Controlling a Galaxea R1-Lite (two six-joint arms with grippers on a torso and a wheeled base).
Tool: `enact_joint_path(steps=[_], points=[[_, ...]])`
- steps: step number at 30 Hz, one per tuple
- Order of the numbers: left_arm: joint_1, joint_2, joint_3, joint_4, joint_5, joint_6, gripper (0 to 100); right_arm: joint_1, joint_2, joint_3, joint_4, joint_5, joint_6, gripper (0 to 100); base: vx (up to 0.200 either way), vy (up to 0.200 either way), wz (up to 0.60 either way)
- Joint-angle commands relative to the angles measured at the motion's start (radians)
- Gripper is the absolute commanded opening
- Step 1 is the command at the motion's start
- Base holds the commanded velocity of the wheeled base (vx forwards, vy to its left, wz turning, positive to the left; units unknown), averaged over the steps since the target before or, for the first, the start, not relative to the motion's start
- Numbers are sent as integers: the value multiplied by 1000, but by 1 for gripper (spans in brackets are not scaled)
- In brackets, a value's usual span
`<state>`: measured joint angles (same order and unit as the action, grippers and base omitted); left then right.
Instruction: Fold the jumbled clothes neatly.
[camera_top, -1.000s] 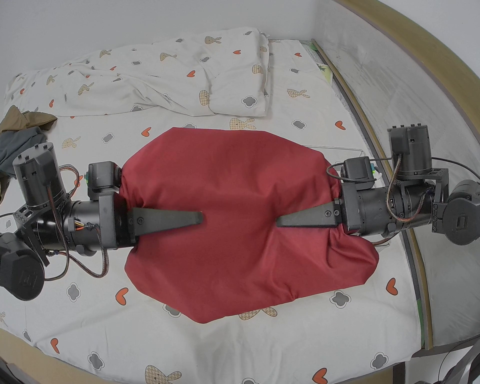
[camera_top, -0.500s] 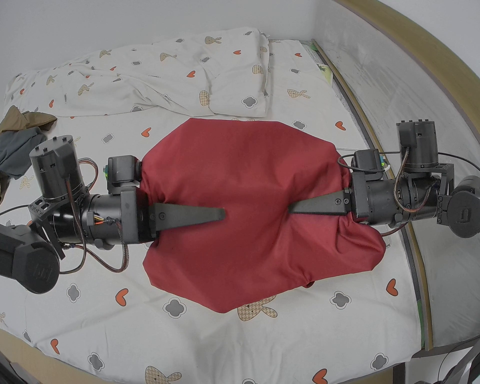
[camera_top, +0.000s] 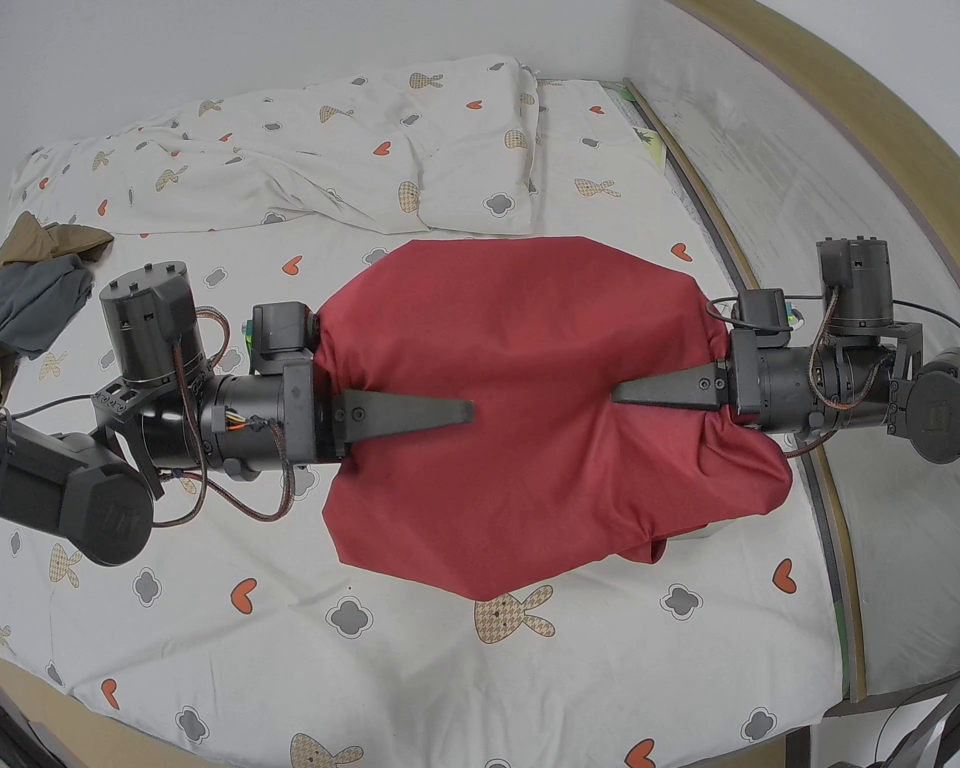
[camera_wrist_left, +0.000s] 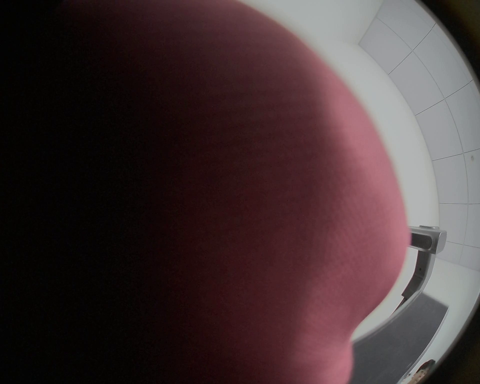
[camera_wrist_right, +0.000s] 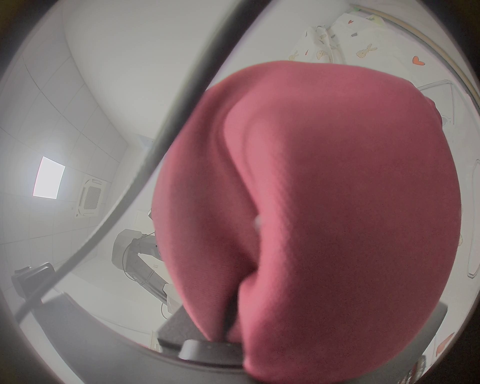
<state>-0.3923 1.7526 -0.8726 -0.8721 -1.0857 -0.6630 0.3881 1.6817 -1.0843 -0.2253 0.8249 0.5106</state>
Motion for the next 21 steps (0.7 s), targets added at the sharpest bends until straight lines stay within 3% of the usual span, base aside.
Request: enact_joint_path(steps=[1,21], points=[[1,7,0,1,0,-1,0,-2,-7,3,0,0,0,0,0,0,0],[0,-45,0,28,0,-37,0,14,-68,38,26,0,0,0,0,0,0]])
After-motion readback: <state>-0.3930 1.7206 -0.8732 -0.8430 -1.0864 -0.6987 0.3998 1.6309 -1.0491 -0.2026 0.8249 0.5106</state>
